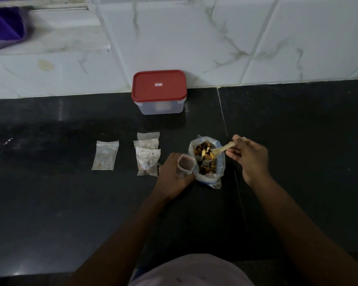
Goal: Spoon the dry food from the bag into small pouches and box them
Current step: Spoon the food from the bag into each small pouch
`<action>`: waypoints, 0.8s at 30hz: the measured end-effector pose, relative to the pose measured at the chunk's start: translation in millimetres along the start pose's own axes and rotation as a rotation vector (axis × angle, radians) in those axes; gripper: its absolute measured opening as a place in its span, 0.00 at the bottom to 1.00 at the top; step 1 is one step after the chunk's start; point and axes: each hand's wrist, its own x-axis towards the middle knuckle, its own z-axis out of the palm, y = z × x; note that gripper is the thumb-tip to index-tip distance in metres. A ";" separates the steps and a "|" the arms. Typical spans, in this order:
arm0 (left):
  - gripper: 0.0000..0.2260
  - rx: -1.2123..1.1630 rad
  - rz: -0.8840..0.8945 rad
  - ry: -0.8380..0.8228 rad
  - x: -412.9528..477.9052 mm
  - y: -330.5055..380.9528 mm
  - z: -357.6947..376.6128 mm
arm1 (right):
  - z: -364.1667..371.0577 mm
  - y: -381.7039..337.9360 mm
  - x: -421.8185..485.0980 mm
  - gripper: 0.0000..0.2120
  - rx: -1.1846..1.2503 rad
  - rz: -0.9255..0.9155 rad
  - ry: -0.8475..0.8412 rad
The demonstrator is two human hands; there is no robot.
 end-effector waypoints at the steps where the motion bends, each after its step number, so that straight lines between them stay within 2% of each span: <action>1: 0.20 0.000 0.014 0.002 1.1 0.9 0.6 | 2.0 -3.7 -3.3 0.05 0.015 -0.005 -0.014; 8: 0.20 0.046 0.064 -0.010 9.4 2.5 4.6 | 18.3 -10.6 -20.7 0.06 0.044 -0.063 -0.116; 16: 0.17 0.108 0.103 -0.011 12.7 3.8 7.1 | 32.2 2.3 -30.5 0.05 -0.015 -0.105 -0.117; 24: 0.16 0.103 0.104 -0.010 13.9 4.1 9.2 | 34.3 13.4 -42.4 0.06 -0.242 -0.306 -0.202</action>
